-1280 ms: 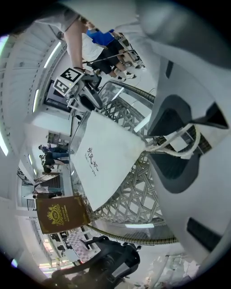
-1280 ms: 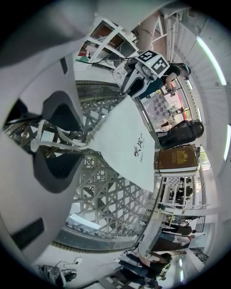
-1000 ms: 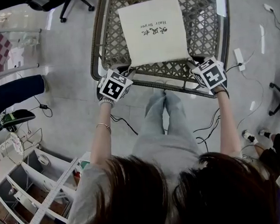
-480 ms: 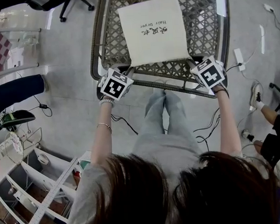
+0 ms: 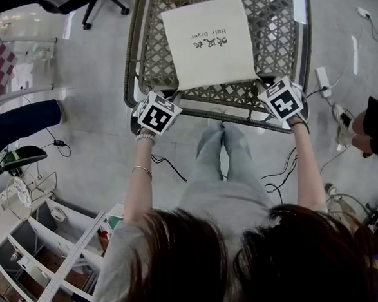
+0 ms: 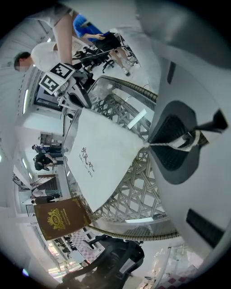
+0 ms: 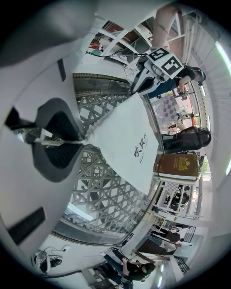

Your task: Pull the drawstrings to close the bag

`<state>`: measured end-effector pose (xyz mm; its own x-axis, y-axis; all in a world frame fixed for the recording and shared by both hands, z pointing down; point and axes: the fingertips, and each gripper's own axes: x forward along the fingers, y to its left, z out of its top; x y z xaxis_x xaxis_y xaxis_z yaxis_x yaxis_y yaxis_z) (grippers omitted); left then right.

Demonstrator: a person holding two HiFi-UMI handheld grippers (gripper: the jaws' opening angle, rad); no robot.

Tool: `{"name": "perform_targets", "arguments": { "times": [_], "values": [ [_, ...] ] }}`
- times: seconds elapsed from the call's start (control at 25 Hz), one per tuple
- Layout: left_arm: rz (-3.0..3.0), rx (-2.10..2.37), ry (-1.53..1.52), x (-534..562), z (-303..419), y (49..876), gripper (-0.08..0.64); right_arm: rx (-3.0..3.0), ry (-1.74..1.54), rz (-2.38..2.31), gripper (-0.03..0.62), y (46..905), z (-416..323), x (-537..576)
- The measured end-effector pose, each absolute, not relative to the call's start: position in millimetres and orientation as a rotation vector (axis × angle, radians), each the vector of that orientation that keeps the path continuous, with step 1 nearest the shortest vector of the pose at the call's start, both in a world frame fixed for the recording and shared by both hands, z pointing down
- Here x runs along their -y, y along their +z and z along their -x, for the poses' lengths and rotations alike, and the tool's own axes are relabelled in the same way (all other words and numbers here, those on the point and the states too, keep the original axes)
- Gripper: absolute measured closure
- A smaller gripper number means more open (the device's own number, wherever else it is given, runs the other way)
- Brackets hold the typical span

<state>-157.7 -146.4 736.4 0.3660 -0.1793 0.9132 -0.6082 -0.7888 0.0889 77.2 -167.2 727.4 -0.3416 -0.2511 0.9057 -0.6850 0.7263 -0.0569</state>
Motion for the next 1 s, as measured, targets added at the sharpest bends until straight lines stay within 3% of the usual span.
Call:
{"name": "perform_targets", "arguments": {
  "times": [0.48,1.0],
  "values": [
    [-2.196,0.685,1.381,150.6,157.3,730.1,0.534,1.946,0.486,-0.737,0.566,711.0,-74.7,173.9],
    [-2.255,0.796,1.367,171.4,164.1,667.3,0.534,1.985,0.285,-0.717,0.566,649.1,-74.8,192.0]
  ]
}}
